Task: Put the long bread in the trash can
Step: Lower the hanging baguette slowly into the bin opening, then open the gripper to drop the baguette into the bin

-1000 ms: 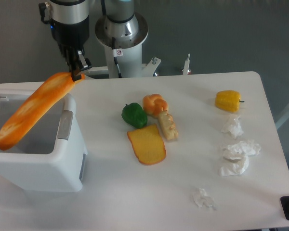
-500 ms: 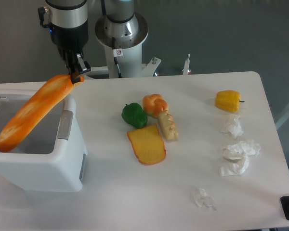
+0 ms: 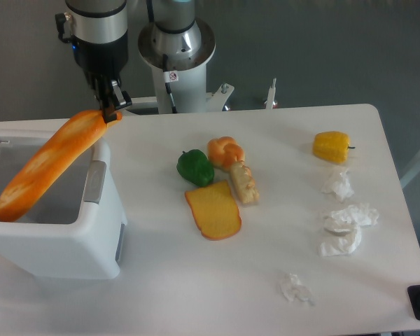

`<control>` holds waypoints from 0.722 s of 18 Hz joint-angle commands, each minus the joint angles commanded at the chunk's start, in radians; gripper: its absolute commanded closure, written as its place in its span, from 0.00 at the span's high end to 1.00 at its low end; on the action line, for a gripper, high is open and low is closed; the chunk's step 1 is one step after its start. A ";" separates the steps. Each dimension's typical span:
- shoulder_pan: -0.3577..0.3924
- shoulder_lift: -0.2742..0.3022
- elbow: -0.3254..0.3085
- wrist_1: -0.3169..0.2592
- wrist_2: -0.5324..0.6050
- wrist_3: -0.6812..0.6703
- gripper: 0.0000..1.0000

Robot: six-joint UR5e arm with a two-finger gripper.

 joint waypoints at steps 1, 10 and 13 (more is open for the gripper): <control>0.000 0.000 0.000 0.005 0.000 0.003 0.35; -0.002 -0.012 0.000 0.067 -0.002 0.008 0.75; -0.002 -0.011 -0.003 0.092 -0.003 0.009 0.95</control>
